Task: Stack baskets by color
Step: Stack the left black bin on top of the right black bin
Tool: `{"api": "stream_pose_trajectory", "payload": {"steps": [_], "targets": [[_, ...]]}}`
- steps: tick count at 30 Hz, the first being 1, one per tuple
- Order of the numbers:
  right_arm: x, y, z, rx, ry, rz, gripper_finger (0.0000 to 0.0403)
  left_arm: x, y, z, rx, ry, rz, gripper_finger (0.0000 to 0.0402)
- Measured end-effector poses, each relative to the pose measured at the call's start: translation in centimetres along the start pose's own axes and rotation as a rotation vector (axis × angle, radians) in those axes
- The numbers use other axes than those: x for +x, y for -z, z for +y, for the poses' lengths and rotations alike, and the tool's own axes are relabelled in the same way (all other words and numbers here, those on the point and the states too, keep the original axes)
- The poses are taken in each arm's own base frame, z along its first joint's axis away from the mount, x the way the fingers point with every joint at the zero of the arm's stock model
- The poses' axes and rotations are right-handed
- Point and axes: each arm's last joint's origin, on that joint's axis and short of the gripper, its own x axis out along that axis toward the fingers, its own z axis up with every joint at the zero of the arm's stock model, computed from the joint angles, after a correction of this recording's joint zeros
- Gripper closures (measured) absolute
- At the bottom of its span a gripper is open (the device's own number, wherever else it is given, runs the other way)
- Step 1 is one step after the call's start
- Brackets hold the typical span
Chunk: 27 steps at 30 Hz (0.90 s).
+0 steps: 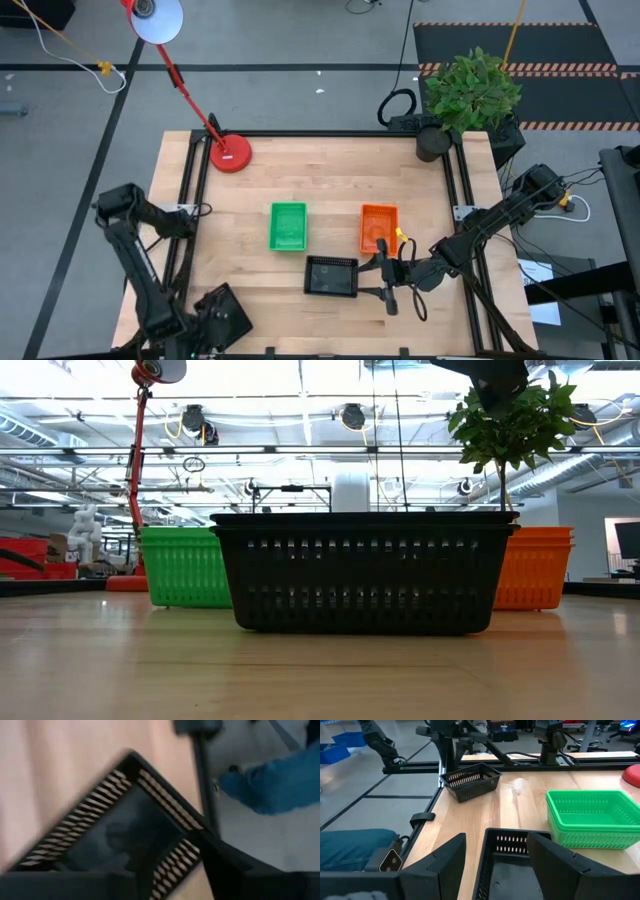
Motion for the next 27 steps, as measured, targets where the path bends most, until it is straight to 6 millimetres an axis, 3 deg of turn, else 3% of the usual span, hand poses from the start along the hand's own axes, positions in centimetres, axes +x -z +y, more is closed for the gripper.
{"api": "stream_pose_trajectory", "payload": {"steps": [5,11,17,27], "targets": [[0.0,0.0,0.0,0.0,0.0,0.0,0.0197,0.1,1.3,-2.1,0.118,0.039,0.052,0.0203],[0.0,-0.2,0.0,0.007,-0.004,-0.013,0.0197,1.0,3.1,-2.3,0.218,-0.031,0.15,0.0199],[0.0,-0.3,0.1,0.015,-0.008,-0.028,0.0197,1.6,3.9,-1.5,0.315,-0.171,0.183,0.0236],[0.0,-0.3,0.1,0.013,-0.007,-0.025,0.0197,2.1,4.9,-0.9,0.362,-0.171,0.274,0.0326]]}}
